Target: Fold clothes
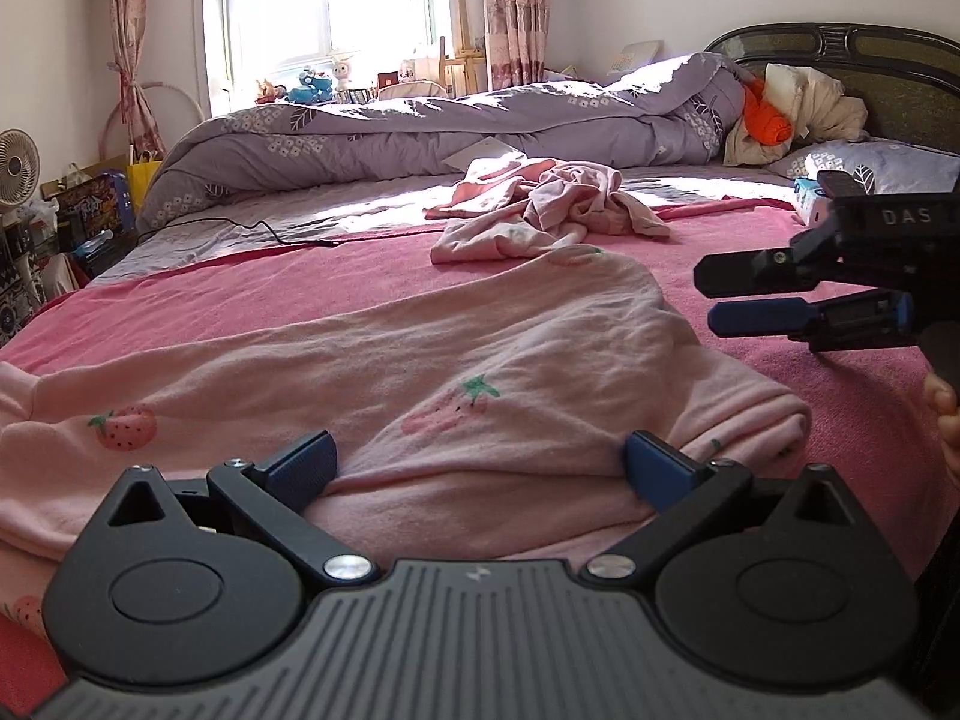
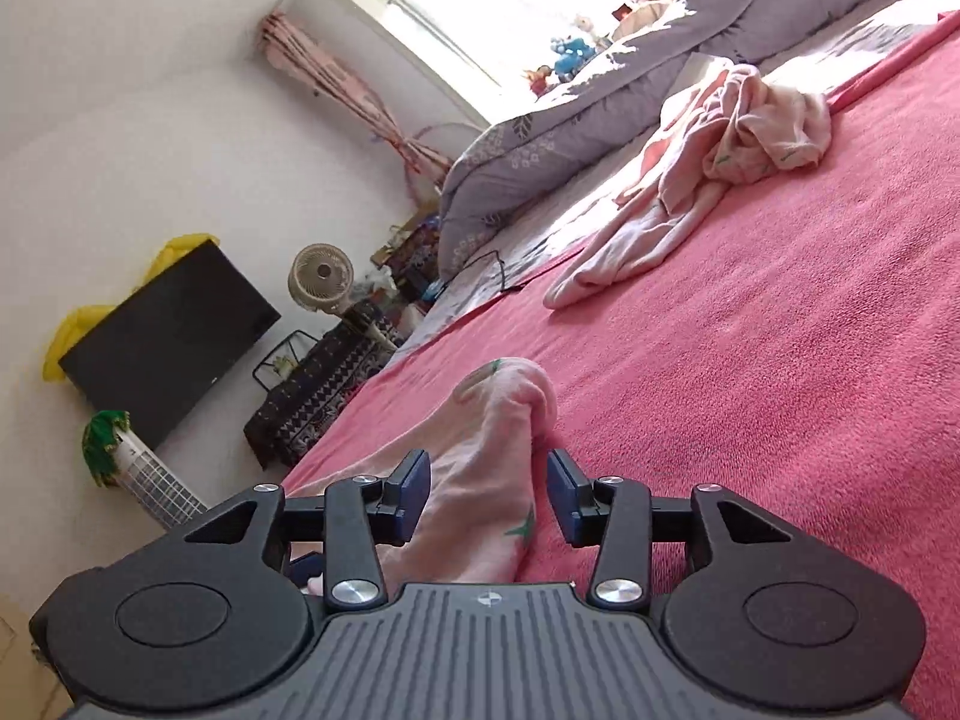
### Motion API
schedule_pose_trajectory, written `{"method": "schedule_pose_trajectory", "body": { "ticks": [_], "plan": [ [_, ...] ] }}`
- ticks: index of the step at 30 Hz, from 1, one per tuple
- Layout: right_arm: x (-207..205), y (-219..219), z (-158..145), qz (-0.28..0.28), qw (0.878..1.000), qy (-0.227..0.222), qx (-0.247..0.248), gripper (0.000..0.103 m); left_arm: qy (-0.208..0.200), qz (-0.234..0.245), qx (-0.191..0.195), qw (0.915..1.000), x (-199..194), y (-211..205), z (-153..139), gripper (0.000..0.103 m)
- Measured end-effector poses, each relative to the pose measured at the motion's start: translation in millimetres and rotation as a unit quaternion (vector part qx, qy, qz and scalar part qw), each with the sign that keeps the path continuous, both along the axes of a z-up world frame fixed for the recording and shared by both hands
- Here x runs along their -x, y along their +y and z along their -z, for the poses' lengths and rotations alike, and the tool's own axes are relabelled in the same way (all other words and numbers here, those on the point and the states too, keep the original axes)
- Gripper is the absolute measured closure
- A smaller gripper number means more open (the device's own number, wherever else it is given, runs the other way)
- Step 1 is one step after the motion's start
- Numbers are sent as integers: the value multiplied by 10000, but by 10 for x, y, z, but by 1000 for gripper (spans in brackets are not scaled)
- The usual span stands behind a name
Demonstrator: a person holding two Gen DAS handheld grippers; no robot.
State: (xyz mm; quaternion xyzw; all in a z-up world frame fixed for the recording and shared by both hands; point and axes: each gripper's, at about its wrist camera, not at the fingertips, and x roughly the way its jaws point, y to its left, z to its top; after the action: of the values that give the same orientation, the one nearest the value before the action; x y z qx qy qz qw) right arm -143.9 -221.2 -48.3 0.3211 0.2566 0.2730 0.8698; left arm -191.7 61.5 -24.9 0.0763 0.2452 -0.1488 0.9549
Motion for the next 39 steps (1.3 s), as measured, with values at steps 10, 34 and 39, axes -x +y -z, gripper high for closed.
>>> {"method": "schedule_pose_trajectory", "body": {
  "ticks": [10,34,39],
  "plan": [
    [497,190,92,-476,9984,293,-15,56,-237,-379,129,9989,102,136,-186,0],
    [569,69,257,-173,9923,939,-787,86,-176,-1174,318,9924,19,793,-188,0],
    [595,88,289,-152,9936,855,-720,87,-209,-263,418,9986,-112,537,-461,0]
  ]
}}
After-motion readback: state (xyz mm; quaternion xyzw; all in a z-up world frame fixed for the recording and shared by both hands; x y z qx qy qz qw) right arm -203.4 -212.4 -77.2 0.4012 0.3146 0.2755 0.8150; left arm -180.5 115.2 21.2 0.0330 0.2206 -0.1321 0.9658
